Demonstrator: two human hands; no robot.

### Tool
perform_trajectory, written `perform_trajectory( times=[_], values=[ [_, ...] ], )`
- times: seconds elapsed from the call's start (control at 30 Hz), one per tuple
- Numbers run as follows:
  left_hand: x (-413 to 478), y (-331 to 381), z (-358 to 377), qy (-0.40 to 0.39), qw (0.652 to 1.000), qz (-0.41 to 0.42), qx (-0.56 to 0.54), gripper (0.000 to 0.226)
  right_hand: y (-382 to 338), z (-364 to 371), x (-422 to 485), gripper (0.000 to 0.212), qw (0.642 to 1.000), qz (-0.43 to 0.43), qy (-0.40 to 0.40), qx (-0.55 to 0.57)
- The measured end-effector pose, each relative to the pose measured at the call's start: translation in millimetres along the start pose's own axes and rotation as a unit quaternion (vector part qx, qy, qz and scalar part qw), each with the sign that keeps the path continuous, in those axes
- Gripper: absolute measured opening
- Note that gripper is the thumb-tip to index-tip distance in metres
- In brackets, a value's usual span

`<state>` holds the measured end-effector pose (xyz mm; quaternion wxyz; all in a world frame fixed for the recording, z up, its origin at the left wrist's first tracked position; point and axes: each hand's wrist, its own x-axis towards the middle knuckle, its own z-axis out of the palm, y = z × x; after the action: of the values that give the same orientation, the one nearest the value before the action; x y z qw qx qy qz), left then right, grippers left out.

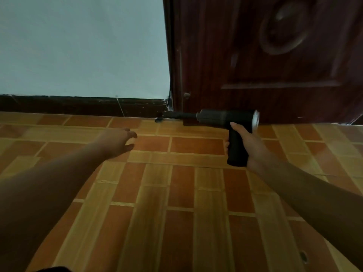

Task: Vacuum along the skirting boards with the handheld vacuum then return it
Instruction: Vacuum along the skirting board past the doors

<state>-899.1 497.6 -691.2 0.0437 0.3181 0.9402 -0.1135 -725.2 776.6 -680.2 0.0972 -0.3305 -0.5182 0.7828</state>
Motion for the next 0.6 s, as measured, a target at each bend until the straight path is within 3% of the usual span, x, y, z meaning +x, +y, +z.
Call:
perform_trajectory(
  times=[0.13,0.37,0.6],
  values=[
    [11.0,-61.5,15.5,0.017,0.999,-0.021,-0.024,0.040,11.8,61.3,12.5,0.028,1.000,0.004,0.006,-0.023],
    [37.1,-140.8,67.9,-0.037,0.998,-0.003,-0.049,0.040,38.3,155.8,58.5,0.023,0.998,0.044,0.030,-0.021],
    [81.4,-165.4,70.5,-0.062,0.995,-0.021,-0.076,0.040,41.7,180.9,101.3,0.018,0.997,0.013,0.031,-0.076]
  ],
)
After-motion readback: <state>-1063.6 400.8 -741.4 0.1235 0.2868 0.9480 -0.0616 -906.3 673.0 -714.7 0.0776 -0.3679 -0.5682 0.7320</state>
